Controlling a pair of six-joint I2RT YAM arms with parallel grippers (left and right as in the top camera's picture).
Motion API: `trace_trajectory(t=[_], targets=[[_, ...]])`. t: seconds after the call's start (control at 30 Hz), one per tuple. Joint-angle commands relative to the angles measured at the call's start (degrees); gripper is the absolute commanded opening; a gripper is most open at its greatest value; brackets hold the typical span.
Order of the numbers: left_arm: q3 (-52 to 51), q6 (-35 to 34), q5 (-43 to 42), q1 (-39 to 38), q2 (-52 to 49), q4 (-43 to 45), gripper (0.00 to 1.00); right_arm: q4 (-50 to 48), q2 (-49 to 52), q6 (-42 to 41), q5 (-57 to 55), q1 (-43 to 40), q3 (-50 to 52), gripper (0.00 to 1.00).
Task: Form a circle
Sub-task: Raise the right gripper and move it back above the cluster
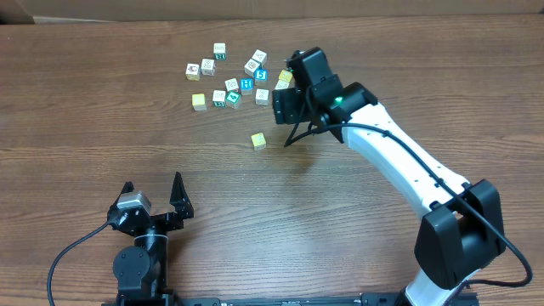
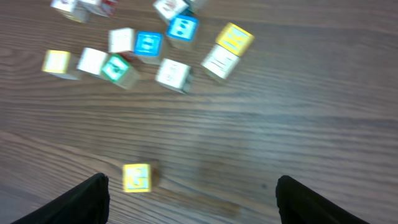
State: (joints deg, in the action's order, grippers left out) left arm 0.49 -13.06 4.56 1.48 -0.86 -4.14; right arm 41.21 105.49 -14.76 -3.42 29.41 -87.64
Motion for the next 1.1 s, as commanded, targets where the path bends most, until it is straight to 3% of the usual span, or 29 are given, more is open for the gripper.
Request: trace_trajectory(t=[0.0, 0.2, 0.47, 0.6, 0.67, 1.07], targets=[[-0.17, 1.29, -0.09, -0.28, 0.59, 0.04, 1.0, 0.5, -1.25, 0.24, -0.59, -1.81, -1.49, 0.8], [-0.2, 1.27, -0.09, -0.28, 0.59, 0.04, 0.99, 2.93, -1.25, 0.76, -0.55, -4.0, -3.72, 0.78], [-0.17, 1.27, -0.09, -0.28, 0.59, 0.04, 0.99, 14.82, -1.25, 7.58, -0.59, -4.42, -18.08, 0.79], [-0.17, 1.29, -0.11, -0.28, 0.59, 0.07, 1.0, 17.09, -1.25, 7.58, -0.35, -4.39, -24.72, 0.84], [-0.17, 1.27, -0.11, -0.28, 0.59, 0.04, 0.99, 17.29, -1.25, 7.56, 0.35, -4.39, -26.51, 1.0], [-0.17, 1.29, -0.11, -0.28, 0.59, 0.04, 0.99, 17.64, -1.25, 7.56, 9.7, -4.39, -27.19, 1.0]])
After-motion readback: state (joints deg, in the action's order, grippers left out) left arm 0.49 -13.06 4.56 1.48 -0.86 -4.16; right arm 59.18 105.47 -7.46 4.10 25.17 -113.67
